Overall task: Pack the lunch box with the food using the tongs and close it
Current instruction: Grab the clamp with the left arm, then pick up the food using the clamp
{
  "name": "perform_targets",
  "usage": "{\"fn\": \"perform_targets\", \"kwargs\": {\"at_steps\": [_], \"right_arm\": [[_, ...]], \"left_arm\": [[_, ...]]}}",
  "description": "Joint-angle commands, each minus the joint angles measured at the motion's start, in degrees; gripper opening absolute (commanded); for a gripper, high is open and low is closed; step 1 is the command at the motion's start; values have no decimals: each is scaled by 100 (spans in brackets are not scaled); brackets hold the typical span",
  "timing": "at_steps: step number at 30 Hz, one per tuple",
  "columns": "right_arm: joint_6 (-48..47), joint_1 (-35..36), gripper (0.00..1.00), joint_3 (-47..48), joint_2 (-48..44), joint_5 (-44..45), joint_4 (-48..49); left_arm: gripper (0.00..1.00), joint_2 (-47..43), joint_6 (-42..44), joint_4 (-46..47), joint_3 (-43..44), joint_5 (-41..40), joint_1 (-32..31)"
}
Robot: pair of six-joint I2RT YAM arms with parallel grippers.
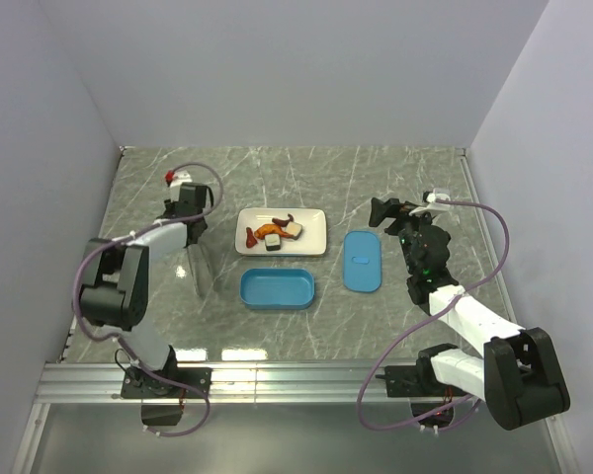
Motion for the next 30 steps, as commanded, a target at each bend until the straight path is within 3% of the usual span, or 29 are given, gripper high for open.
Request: {"fn": "perform_targets", "kwargs": {"at_steps": [1,13,23,30], "right_arm": [[47,11,99,-8,-66,86,149],[56,20,99,9,13,148,132],[73,20,99,-61,-31,139,176],[82,20,99,-70,-14,130,185]], "left_arm": [[44,-775,285,811,-165,-827,-412],[44,-1469,821,1585,-437,-1522,-1370],[44,-2427,1576,2850,-1044,-2075,-2231],[44,-2621,1929,3396,-1133,-2198,-2653]]}}
